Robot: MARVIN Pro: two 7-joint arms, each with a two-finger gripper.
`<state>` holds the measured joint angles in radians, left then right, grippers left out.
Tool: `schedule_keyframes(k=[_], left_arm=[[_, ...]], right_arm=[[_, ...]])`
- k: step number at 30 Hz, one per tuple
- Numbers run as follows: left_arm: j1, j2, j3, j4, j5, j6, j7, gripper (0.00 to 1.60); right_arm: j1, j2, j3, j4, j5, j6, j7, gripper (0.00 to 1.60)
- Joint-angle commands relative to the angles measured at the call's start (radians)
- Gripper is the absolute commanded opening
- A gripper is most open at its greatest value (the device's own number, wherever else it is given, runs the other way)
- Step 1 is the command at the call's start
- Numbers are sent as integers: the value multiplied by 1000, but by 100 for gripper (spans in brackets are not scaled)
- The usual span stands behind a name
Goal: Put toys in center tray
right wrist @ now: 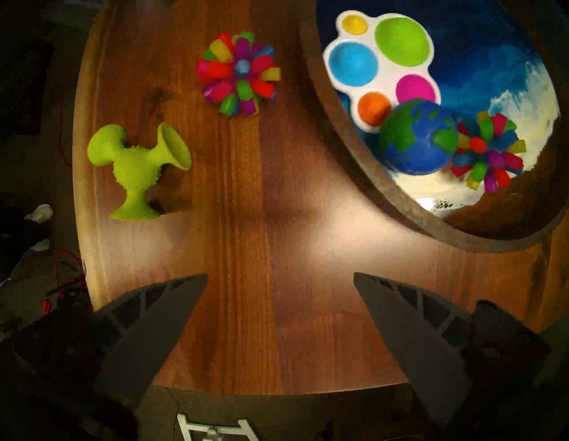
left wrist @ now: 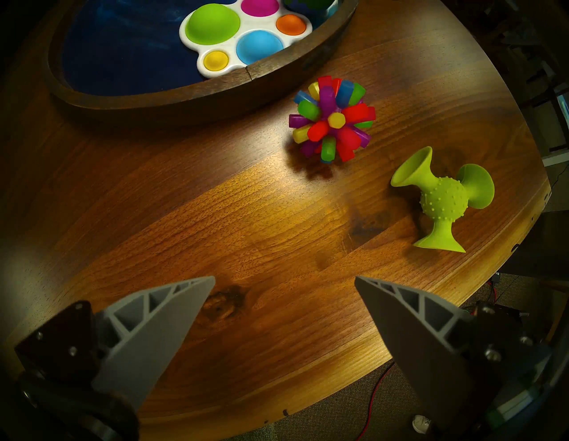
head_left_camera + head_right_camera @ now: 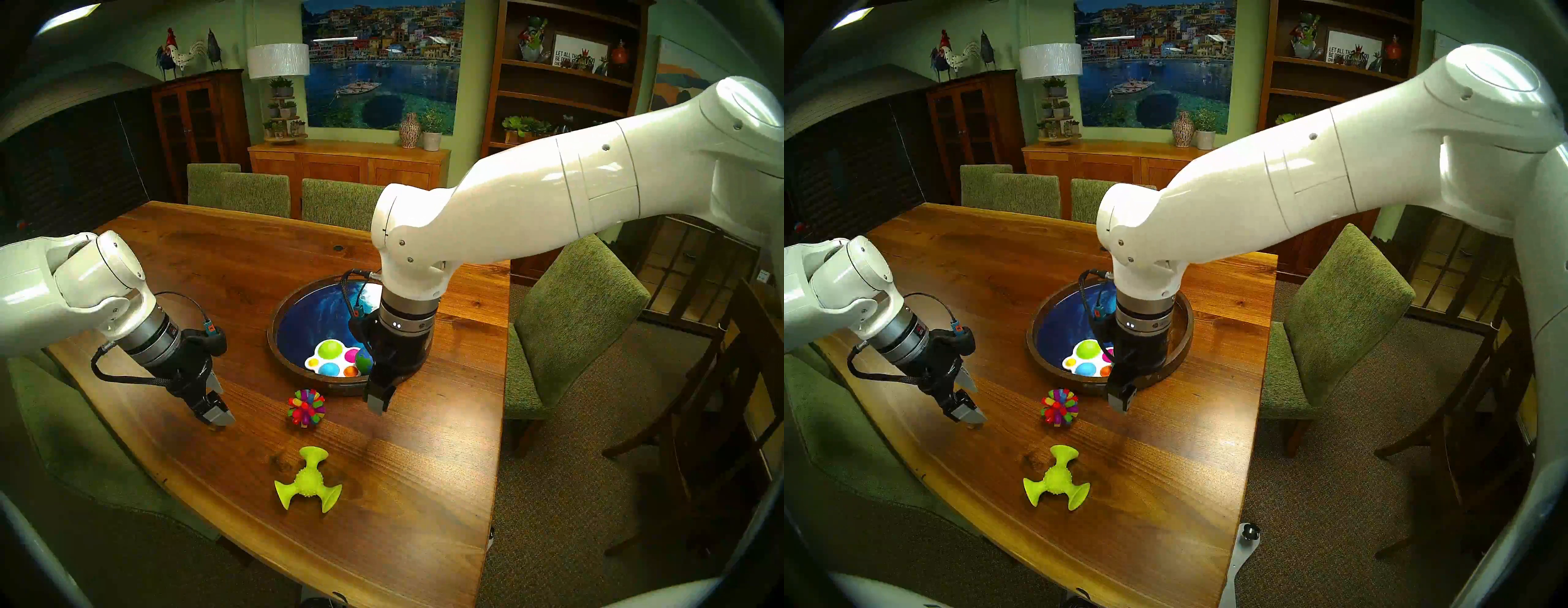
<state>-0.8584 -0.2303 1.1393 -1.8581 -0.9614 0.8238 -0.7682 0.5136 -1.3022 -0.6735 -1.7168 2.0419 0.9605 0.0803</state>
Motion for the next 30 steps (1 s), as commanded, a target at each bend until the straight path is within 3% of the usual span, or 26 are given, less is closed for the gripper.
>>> schedule_keyframes(k=[1, 13, 15, 19, 24, 30], left_arm=[[-20, -6, -19, -1, -1, 0, 1, 160], [-21, -5, -19, -2, -2, 1, 1, 160], [-22, -21, -10, -2, 11, 0, -28, 160], [-47, -42, 19, -14, 56, 1, -124, 160], [-80, -45, 33, -62, 101, 2, -180, 160], [-64, -70, 9, -128, 97, 45, -138, 160]], right_arm=[[94, 74, 10, -123, 71, -40, -101, 160], [150, 111, -18, -251, 233, -176, -323, 160], [157, 110, -21, -262, 258, -193, -353, 160], [164, 107, -25, -274, 289, -215, -388, 160], [168, 105, -26, -282, 314, -229, -418, 160], [172, 102, -27, -289, 336, -241, -442, 160]])
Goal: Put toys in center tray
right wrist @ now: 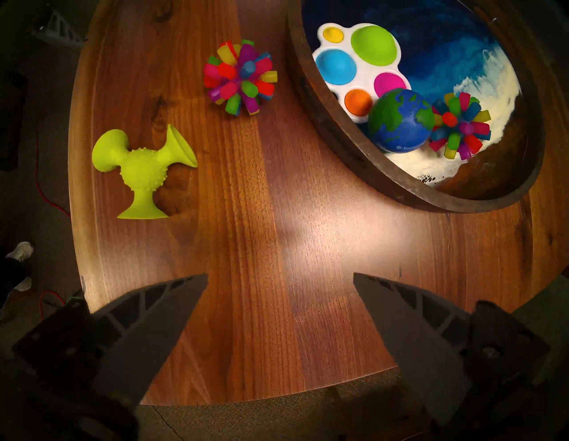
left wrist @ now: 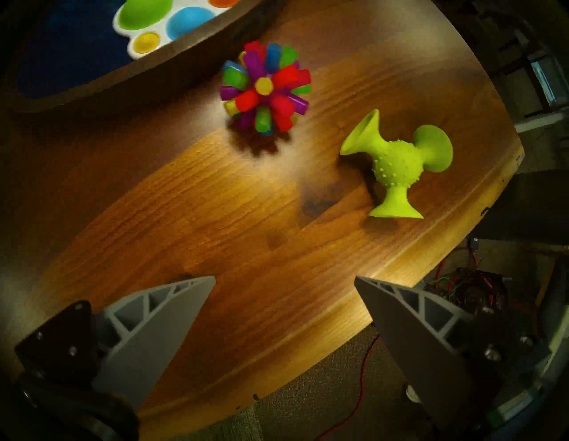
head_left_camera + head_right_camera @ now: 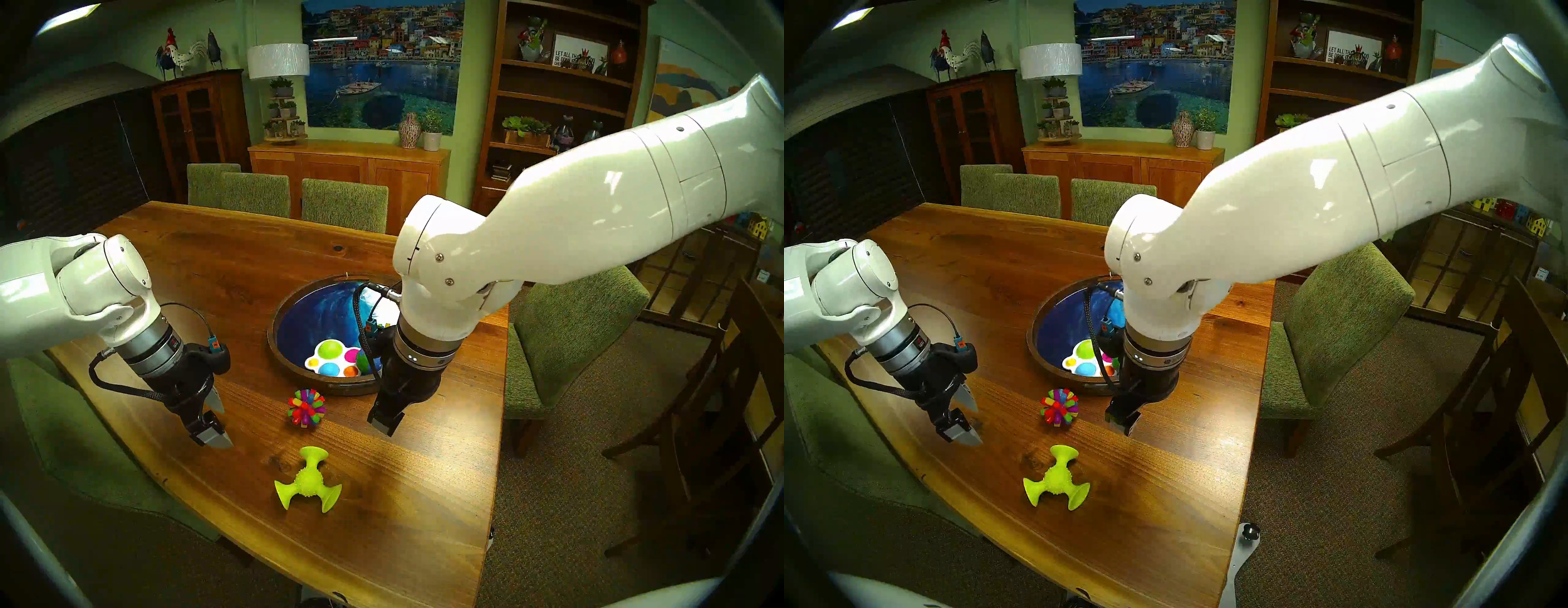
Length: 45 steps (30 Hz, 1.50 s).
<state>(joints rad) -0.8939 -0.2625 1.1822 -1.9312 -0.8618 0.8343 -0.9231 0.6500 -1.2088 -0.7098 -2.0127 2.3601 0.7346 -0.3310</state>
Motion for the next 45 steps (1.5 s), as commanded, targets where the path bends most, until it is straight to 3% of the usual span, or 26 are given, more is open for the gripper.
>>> schedule_keyframes(k=[1, 8, 13, 26, 45], left_arm=[[-21, -41, -42, -68, -6, 44, 39, 160], [64, -59, -107, -153, -67, 105, 191, 160], [124, -86, -157, -185, -159, 126, 290, 160], [270, -181, -251, -196, -383, 126, 481, 160], [439, -285, -319, -215, -574, 98, 767, 160]], right_arm=[[37, 8, 9, 6, 21, -17, -34, 160], [39, 6, 8, 3, 37, -23, -50, 160], [39, 5, 9, 2, 44, -25, -58, 160], [39, 5, 10, 0, 54, -27, -71, 160], [38, 6, 13, -1, 54, -27, -75, 160]])
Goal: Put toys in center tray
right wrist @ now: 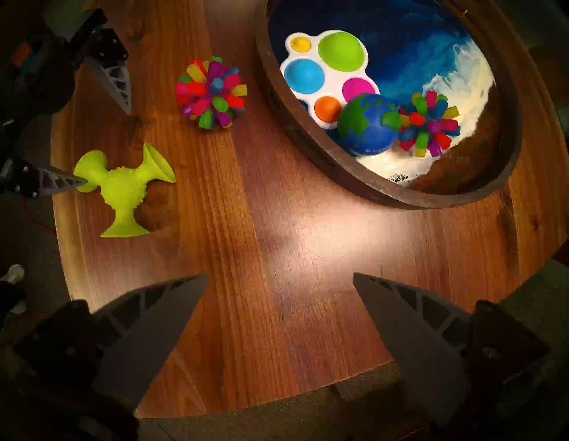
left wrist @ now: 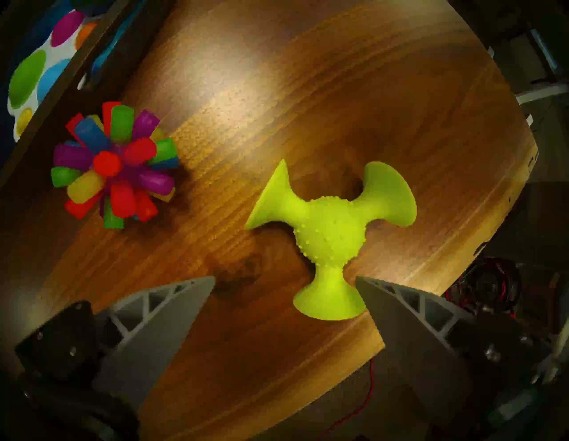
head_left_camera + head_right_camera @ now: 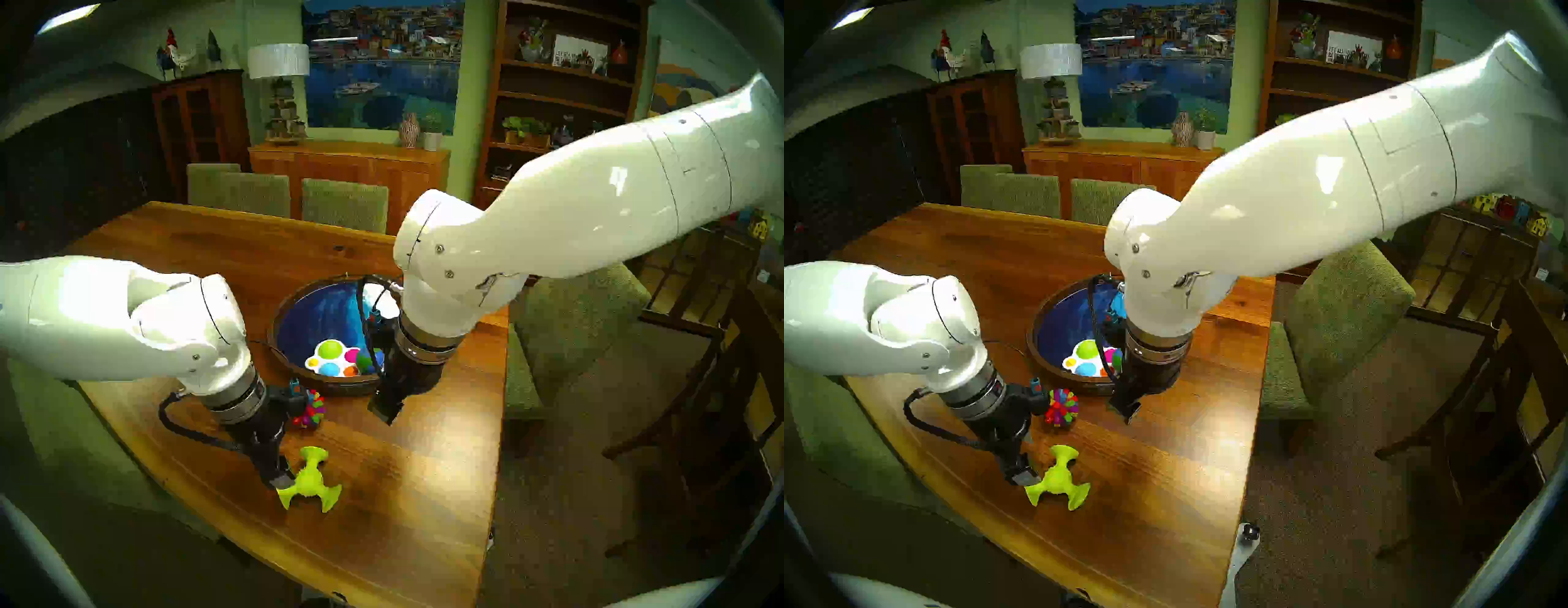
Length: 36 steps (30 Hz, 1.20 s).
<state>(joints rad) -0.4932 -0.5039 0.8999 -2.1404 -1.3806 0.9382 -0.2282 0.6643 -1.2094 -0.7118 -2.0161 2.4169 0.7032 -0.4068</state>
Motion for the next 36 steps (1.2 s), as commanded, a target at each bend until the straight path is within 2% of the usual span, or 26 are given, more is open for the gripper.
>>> schedule_keyframes(k=[1, 7, 16, 17, 18, 19, 20, 21, 25, 30, 33, 34, 36], left_arm=[[38, -44, -36, -5, -55, -6, 72, 160], [91, -74, -46, -11, -105, -17, 174, 160], [125, -99, -52, -3, -136, -22, 238, 160], [130, -102, -52, -2, -137, -23, 244, 156], [133, -103, -52, -2, -141, -23, 251, 75], [134, -104, -52, -2, -142, -23, 254, 38], [135, -104, -52, -2, -145, -24, 259, 10], [136, -103, -52, -3, -146, -24, 262, 0], [110, -75, -57, -13, -147, -24, 250, 0], [31, -17, -87, -21, -174, -3, 189, 0], [7, 13, -137, -5, -191, 15, 163, 0], [-14, 36, -189, 19, -199, 22, 144, 0], [-34, 53, -228, 30, -200, 22, 121, 0]], right_arm=[[23, 7, 15, 2, -3, 5, 1, 160], [23, 7, 15, 2, -3, 5, 0, 160], [22, 8, 16, 2, -3, 6, 0, 160], [22, 8, 16, 2, -3, 6, 0, 160], [22, 8, 16, 2, -3, 6, 0, 160], [22, 8, 16, 2, -3, 6, 0, 160], [22, 8, 16, 2, -3, 6, 0, 160], [22, 8, 16, 2, -3, 6, 0, 160], [22, 8, 16, 2, -3, 6, -1, 160], [21, 7, 16, 3, -3, 5, -2, 160], [19, 6, 15, 3, -3, 4, -2, 160], [18, 6, 15, 4, -3, 4, -3, 160], [18, 6, 15, 4, -3, 4, -3, 160]])
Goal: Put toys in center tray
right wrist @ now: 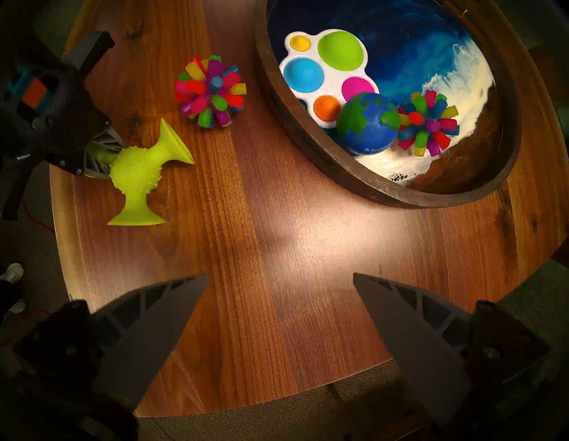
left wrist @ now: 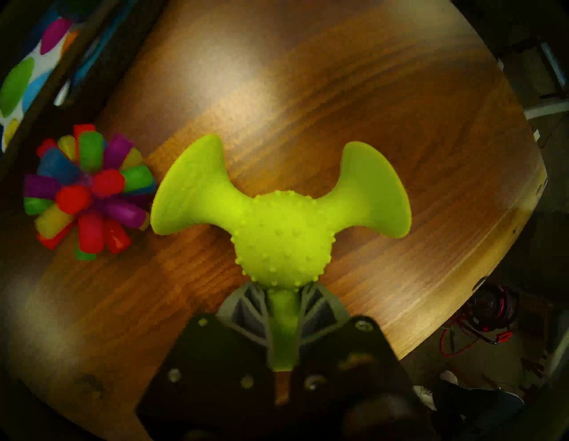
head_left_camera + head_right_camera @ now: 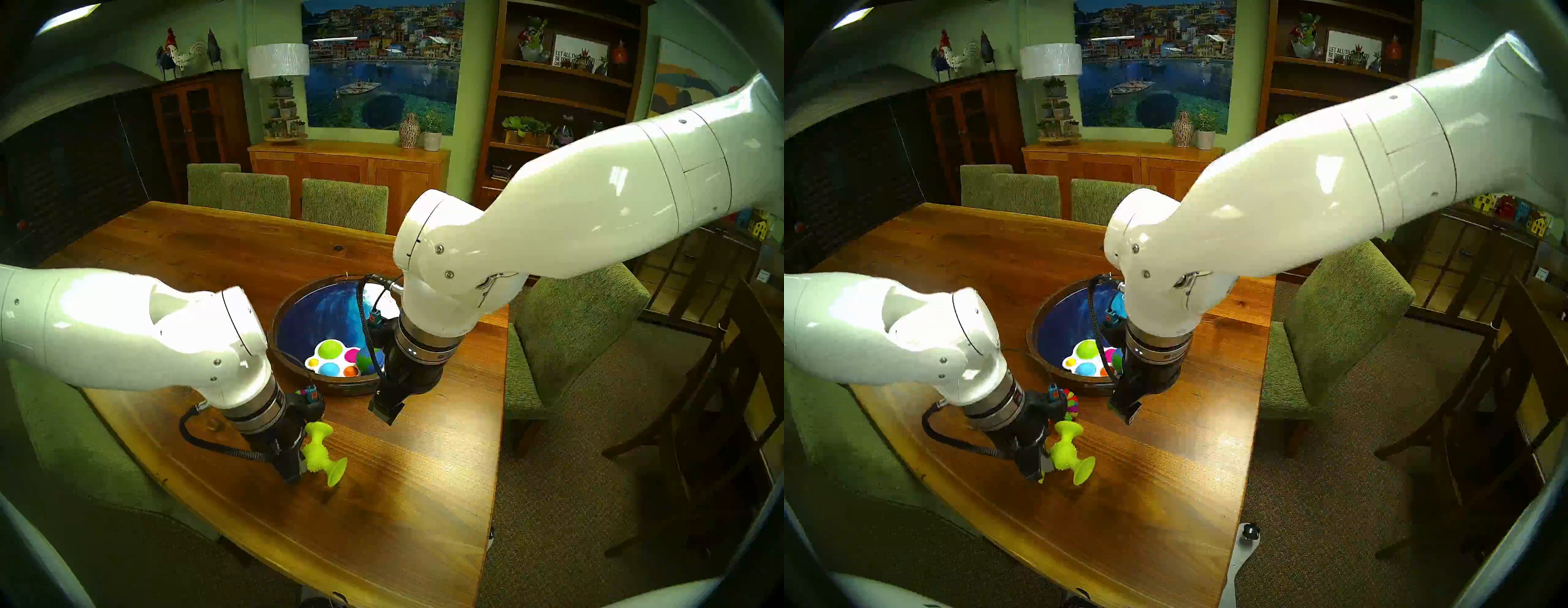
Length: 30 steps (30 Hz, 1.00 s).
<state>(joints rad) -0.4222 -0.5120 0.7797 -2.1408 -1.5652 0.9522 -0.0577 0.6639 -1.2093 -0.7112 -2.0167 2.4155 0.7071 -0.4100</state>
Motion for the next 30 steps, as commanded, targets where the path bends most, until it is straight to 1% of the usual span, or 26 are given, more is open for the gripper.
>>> schedule_keyframes(k=[1, 2, 3, 4, 5, 6, 10, 11, 14, 15, 16, 18, 20, 24, 25, 26, 27, 30], left_arm=[[-113, 62, -115, 40, -19, 8, -53, 0], [-130, 62, -118, 52, -23, 8, -69, 0], [-121, 56, -132, 71, -25, 8, -71, 0], [-148, 46, -117, 88, -32, 8, -90, 0], [-144, 24, -126, 133, -34, 8, -104, 0], [-143, 11, -129, 157, -35, 8, -111, 0], [-138, -22, -128, 221, -32, 8, -120, 0], [-133, -39, -127, 249, -32, 8, -128, 0], [-113, -63, -121, 291, -30, 8, -114, 0], [-104, -80, -119, 319, -30, 8, -119, 0], [-99, -79, -115, 321, -28, 8, -109, 0], [-78, -113, -111, 378, -30, 8, -115, 0], [-70, -116, -107, 384, -26, 8, -98, 0], [-41, -163, -108, 462, -34, 8, -107, 0], [-29, -183, -109, 495, -39, 8, -114, 0], [-32, -174, -108, 477, -37, 5, -102, 0], [-18, -200, -111, 516, -44, 8, -113, 0], [4, -231, -118, 557, -54, 4, -115, 0]], right_arm=[[19, 6, 14, 4, -1, 0, 0, 160], [19, 6, 15, 4, -1, 0, 0, 160], [19, 6, 15, 4, -1, 0, 0, 160], [19, 6, 15, 4, -1, 0, 0, 160], [20, 6, 15, 4, -1, 0, 0, 160], [20, 6, 15, 4, -1, 0, 0, 160], [20, 6, 15, 4, -1, 0, 0, 160], [20, 6, 15, 4, -1, 0, 0, 160], [19, 6, 15, 4, -1, 0, 0, 160], [19, 6, 15, 4, -1, 0, 0, 160], [19, 6, 15, 4, -1, 0, 0, 160], [19, 6, 15, 4, -1, 0, -1, 160], [19, 6, 15, 4, -1, 0, -1, 160], [18, 6, 15, 4, -1, 0, -1, 160], [18, 6, 15, 4, -1, 0, -1, 160], [18, 6, 15, 4, -1, 0, -1, 160], [18, 6, 15, 4, -1, 0, -1, 160], [18, 6, 15, 4, -1, 0, -2, 160]])
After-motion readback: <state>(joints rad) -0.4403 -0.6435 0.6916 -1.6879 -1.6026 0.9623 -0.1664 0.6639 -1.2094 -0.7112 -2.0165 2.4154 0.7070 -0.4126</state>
